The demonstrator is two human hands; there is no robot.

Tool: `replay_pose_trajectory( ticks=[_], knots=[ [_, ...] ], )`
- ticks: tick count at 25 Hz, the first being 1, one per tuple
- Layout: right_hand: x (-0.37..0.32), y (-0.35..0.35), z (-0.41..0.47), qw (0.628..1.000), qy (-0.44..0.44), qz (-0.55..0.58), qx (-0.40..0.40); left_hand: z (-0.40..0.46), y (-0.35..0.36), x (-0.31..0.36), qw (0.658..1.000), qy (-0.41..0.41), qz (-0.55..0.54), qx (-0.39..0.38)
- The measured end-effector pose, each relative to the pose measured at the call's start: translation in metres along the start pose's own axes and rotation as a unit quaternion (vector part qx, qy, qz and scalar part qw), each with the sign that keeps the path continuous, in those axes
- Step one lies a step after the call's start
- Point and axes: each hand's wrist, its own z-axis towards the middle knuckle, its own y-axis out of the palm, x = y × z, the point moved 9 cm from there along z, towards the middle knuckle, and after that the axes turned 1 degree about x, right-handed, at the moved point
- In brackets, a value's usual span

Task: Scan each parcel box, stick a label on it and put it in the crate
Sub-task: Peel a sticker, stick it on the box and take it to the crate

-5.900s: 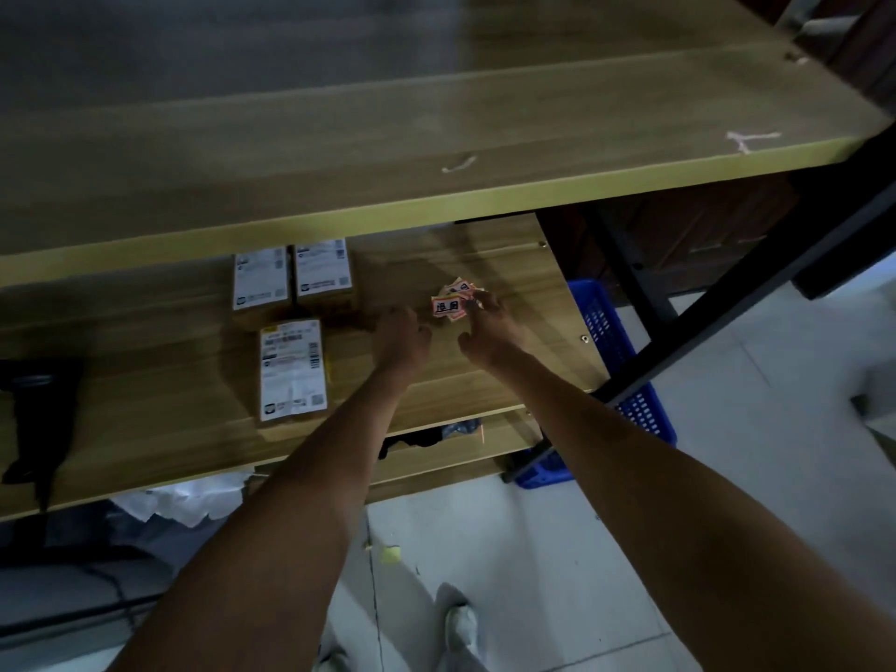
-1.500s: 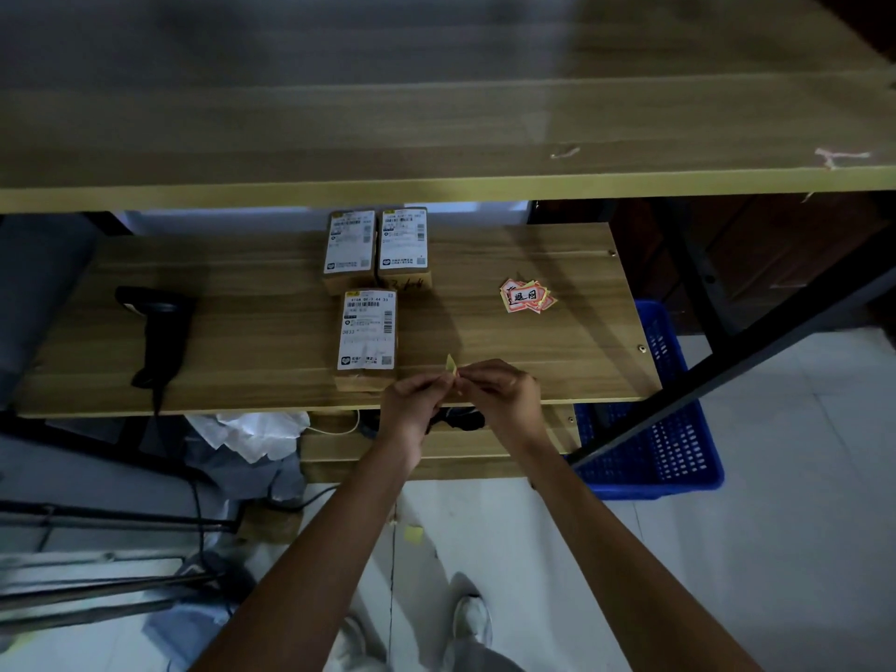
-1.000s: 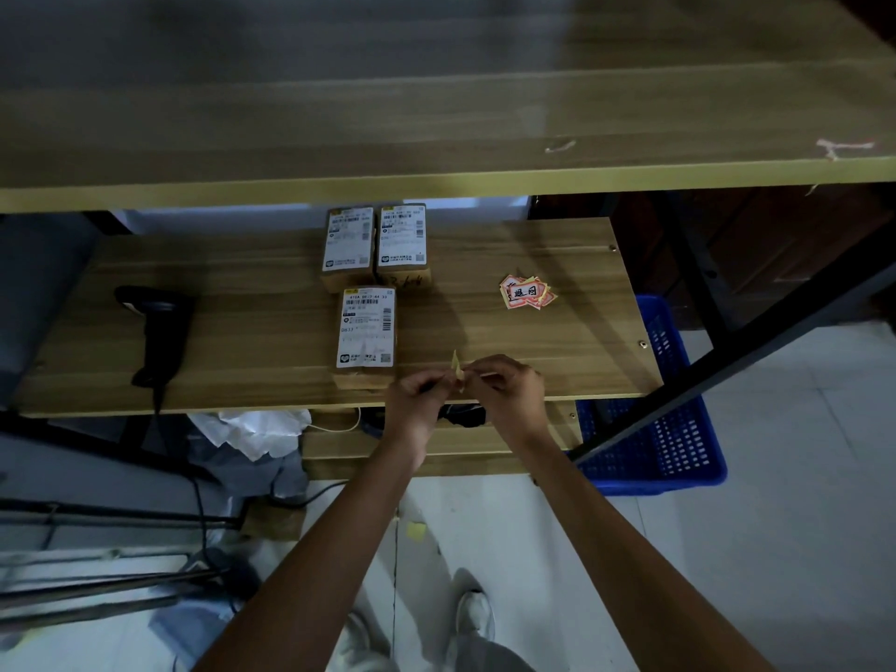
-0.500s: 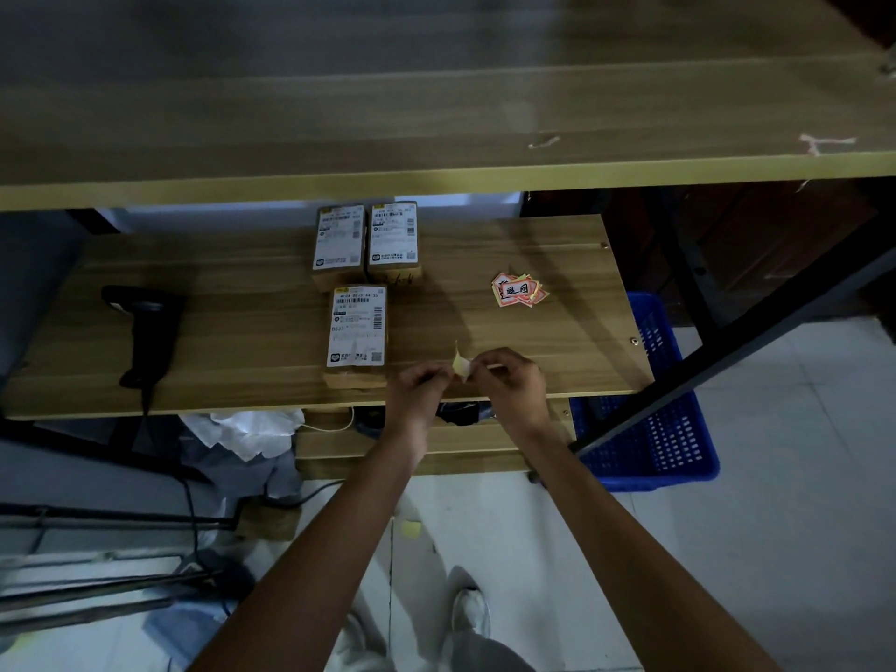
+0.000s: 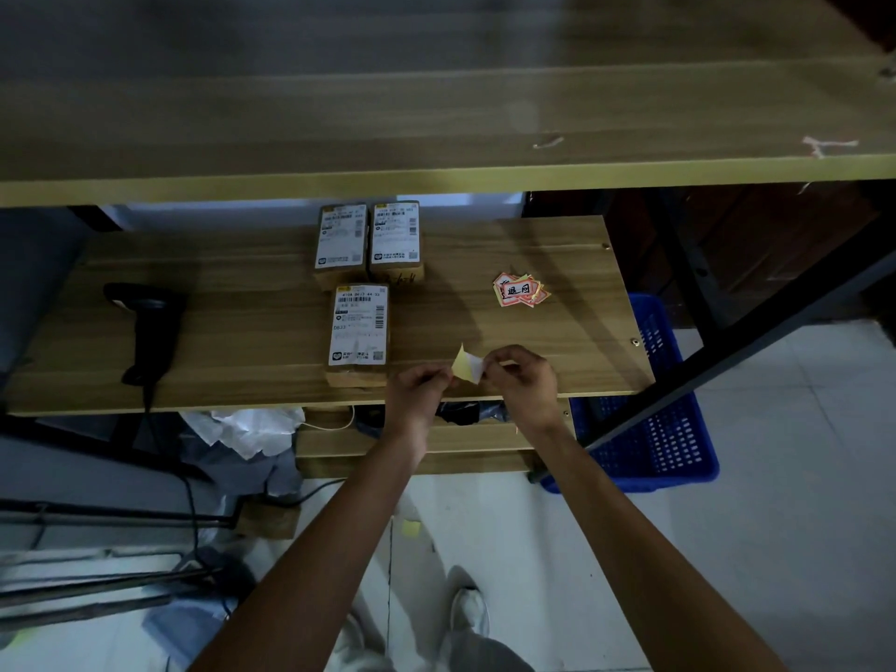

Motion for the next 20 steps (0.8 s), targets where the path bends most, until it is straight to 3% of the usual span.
replay_pose_trajectory(
  ticks=[20],
  knots=[
    [0.001, -0.016, 0.017, 0.997, 0.017, -0.063, -0.045, -0.001, 0.002, 0.003, 1.0, -0.004, 0.023, -0.014]
  ],
)
